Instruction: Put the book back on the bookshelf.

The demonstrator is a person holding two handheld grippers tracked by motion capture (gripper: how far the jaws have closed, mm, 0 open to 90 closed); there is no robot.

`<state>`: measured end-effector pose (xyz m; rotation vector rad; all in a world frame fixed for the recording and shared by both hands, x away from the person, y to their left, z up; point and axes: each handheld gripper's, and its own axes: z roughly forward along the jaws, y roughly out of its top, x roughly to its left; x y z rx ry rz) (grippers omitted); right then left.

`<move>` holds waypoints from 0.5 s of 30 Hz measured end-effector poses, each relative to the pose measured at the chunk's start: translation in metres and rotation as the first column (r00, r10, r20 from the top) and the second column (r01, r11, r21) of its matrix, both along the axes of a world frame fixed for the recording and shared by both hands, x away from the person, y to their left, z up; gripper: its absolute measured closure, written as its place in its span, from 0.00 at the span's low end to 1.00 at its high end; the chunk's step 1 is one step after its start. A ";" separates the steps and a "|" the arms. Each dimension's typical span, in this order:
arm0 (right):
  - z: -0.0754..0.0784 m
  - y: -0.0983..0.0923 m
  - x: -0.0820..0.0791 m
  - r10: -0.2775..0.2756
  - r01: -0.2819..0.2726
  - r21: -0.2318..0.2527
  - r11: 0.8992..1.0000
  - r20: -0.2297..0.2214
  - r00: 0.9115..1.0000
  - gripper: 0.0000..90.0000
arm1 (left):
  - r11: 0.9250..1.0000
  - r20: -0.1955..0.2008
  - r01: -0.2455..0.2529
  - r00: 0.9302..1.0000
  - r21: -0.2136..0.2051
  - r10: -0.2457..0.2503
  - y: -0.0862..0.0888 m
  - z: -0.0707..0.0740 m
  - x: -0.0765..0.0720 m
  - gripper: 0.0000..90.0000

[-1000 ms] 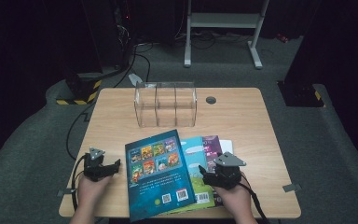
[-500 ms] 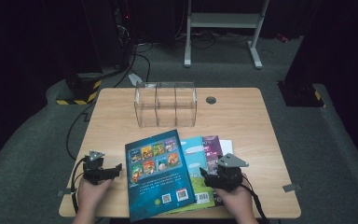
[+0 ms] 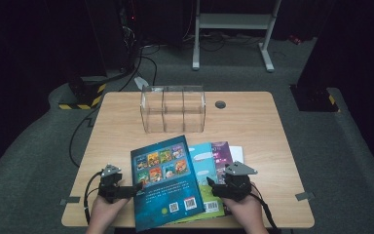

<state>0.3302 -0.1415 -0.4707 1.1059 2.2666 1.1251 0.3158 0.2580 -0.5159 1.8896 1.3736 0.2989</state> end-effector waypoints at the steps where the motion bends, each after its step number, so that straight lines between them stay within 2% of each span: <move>1: 0.000 0.001 0.000 0.003 -0.003 -0.002 1.000 0.002 1.000 0.19 | 1.000 -0.002 0.011 1.000 0.002 -0.011 -0.002 -0.001 0.000 0.00; 11: -0.001 0.002 -0.001 -0.002 0.002 0.000 1.000 -0.006 1.000 0.19 | 0.997 -0.028 0.062 0.998 -0.043 -0.063 -0.015 -0.004 -0.002 0.00; 15: -0.001 0.001 -0.002 -0.004 0.004 -0.002 1.000 -0.004 1.000 0.19 | 0.997 -0.026 0.061 0.998 -0.042 -0.062 -0.018 -0.004 -0.003 0.00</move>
